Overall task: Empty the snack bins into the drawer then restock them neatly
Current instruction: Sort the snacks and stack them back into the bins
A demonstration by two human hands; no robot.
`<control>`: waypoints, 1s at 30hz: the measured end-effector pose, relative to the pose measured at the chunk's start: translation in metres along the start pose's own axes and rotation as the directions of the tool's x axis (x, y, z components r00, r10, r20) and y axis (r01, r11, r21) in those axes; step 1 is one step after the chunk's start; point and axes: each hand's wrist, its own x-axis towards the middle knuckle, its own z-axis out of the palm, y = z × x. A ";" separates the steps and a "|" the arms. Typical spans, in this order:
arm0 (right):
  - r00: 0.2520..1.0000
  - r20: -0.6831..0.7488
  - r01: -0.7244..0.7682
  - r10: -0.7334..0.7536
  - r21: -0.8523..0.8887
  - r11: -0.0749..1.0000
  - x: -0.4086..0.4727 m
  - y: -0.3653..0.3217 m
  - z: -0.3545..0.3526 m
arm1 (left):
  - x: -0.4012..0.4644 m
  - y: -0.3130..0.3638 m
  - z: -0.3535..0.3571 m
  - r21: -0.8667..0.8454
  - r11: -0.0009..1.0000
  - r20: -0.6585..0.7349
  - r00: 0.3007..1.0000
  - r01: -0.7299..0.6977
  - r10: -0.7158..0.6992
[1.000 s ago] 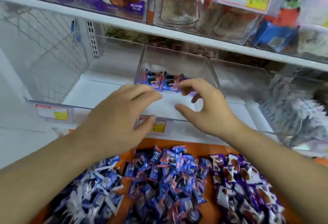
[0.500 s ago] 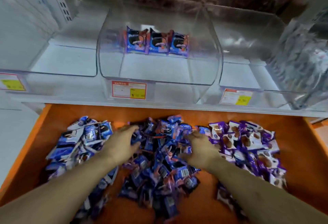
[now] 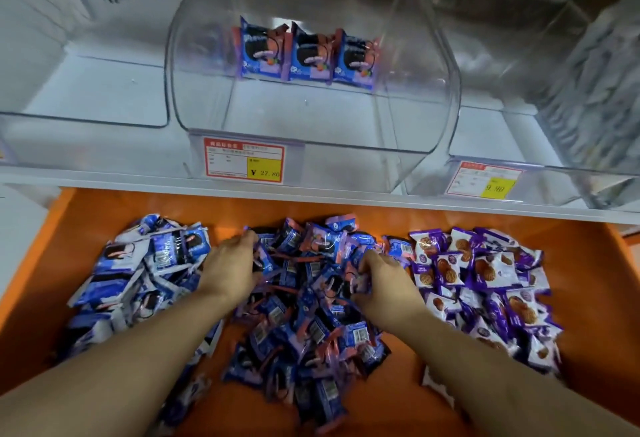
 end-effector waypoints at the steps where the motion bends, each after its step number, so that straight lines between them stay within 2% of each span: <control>1: 1.000 0.007 -0.012 0.012 0.090 0.996 -0.003 -0.005 -0.008 | -0.005 0.002 -0.005 -0.045 0.999 0.014 1.000 0.013 -0.013; 4: 0.998 0.063 0.006 -0.024 0.283 0.959 -0.011 -0.028 -0.041 | -0.022 0.014 -0.031 -0.130 0.991 0.036 0.999 0.023 -0.018; 7: 0.986 0.108 0.074 -0.125 0.391 0.917 -0.027 -0.055 -0.078 | -0.042 0.030 -0.070 -0.159 0.986 0.070 0.996 -0.041 0.053; 12: 0.961 0.005 0.227 -0.275 0.553 0.802 -0.069 -0.094 -0.139 | -0.093 0.054 -0.148 -0.256 0.958 0.049 0.988 -0.132 0.150; 15: 0.951 -0.029 0.253 -0.306 0.643 0.723 -0.097 -0.111 -0.168 | -0.131 0.063 -0.189 -0.412 0.894 -0.021 0.982 -0.178 0.186; 17: 0.944 -0.067 0.277 -0.324 0.695 0.663 -0.113 -0.120 -0.183 | -0.157 0.066 -0.210 -0.514 0.844 -0.034 0.987 -0.154 0.160; 25: 0.904 -0.282 0.416 -0.321 0.753 0.510 -0.142 -0.150 -0.216 | -0.194 0.066 -0.256 -0.705 0.677 -0.181 0.976 -0.213 0.118; 28: 0.892 -0.307 0.449 -0.333 0.695 0.562 -0.142 -0.159 -0.223 | -0.198 0.072 -0.262 -0.782 0.581 -0.185 0.974 -0.228 0.134; 30: 0.895 -0.305 0.444 -0.325 0.671 0.594 -0.138 -0.165 -0.228 | -0.192 0.080 -0.266 -0.788 0.562 -0.182 0.967 -0.251 0.176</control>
